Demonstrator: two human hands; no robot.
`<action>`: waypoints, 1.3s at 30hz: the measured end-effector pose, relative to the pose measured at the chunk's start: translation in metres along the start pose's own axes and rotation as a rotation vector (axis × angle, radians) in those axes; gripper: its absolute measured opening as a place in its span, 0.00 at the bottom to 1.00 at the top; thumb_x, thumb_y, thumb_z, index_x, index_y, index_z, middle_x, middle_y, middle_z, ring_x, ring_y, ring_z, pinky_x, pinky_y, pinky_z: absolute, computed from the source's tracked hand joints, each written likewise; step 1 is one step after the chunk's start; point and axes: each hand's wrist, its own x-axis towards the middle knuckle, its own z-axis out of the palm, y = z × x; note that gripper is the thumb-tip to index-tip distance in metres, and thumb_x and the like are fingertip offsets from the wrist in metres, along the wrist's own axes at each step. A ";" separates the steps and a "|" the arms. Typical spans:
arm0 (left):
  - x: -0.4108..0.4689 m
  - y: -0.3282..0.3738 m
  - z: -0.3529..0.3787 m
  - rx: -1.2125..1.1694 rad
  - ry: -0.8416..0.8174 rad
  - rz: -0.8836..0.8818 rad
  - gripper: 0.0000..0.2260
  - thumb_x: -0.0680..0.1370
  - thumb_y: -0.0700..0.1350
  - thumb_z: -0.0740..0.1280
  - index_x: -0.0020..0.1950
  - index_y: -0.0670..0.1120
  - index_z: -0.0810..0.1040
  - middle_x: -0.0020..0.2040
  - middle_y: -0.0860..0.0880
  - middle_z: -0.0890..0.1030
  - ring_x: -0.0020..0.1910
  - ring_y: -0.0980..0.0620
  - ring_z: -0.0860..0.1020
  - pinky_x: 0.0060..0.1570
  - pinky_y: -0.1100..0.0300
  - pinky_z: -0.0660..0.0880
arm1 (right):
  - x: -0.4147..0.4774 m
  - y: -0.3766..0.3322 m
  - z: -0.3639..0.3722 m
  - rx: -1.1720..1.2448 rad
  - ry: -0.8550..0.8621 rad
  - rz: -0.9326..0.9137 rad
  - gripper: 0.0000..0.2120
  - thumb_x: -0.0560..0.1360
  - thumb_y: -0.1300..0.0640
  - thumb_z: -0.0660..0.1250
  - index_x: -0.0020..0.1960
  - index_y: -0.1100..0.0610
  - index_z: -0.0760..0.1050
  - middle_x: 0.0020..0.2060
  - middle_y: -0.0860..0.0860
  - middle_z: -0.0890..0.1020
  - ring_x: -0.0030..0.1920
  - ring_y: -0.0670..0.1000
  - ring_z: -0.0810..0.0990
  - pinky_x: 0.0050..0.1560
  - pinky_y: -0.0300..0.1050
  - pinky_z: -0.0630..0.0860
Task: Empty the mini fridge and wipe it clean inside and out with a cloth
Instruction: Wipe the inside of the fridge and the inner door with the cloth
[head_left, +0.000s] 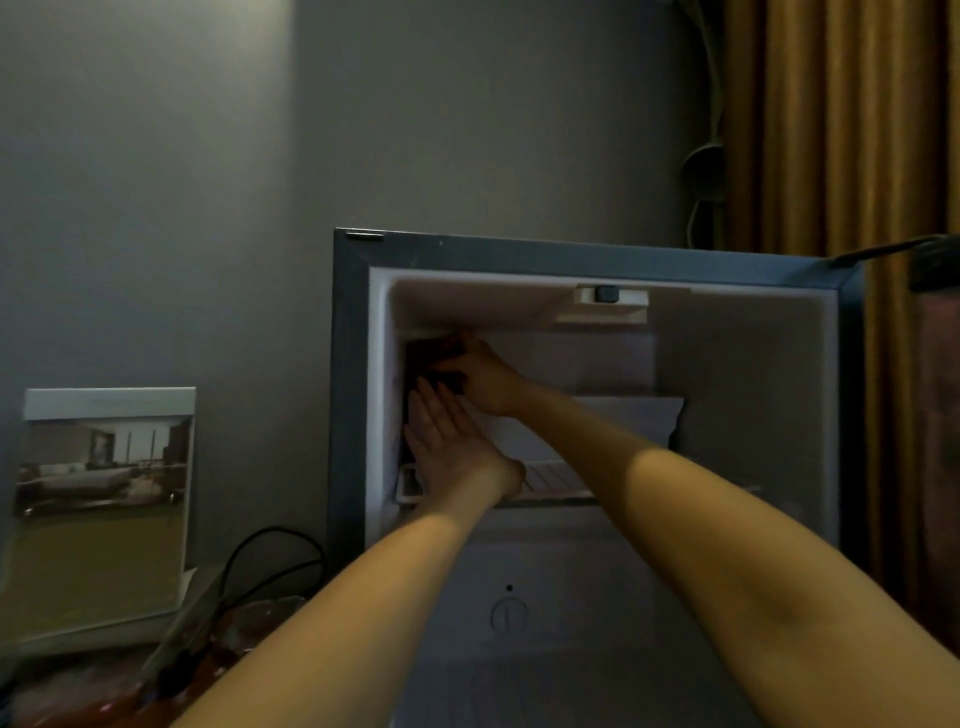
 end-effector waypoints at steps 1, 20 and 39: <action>0.001 -0.001 0.000 0.000 0.002 -0.007 0.49 0.75 0.56 0.64 0.75 0.38 0.30 0.75 0.39 0.29 0.75 0.41 0.32 0.75 0.46 0.40 | -0.004 -0.001 -0.008 0.096 -0.043 0.030 0.10 0.76 0.65 0.63 0.50 0.65 0.82 0.52 0.60 0.82 0.50 0.54 0.82 0.52 0.46 0.78; -0.002 -0.001 -0.004 -0.043 0.000 0.038 0.50 0.75 0.57 0.65 0.74 0.36 0.29 0.74 0.38 0.28 0.75 0.39 0.31 0.74 0.46 0.39 | -0.099 0.076 -0.105 -0.121 0.087 0.737 0.19 0.81 0.51 0.60 0.67 0.60 0.73 0.65 0.60 0.76 0.63 0.60 0.74 0.62 0.46 0.69; -0.050 -0.091 -0.092 -0.127 0.804 0.670 0.25 0.82 0.41 0.51 0.79 0.41 0.48 0.79 0.43 0.49 0.78 0.47 0.48 0.77 0.51 0.46 | -0.062 -0.107 -0.005 1.272 0.298 0.488 0.12 0.78 0.62 0.65 0.61 0.57 0.76 0.61 0.60 0.79 0.59 0.56 0.79 0.60 0.47 0.77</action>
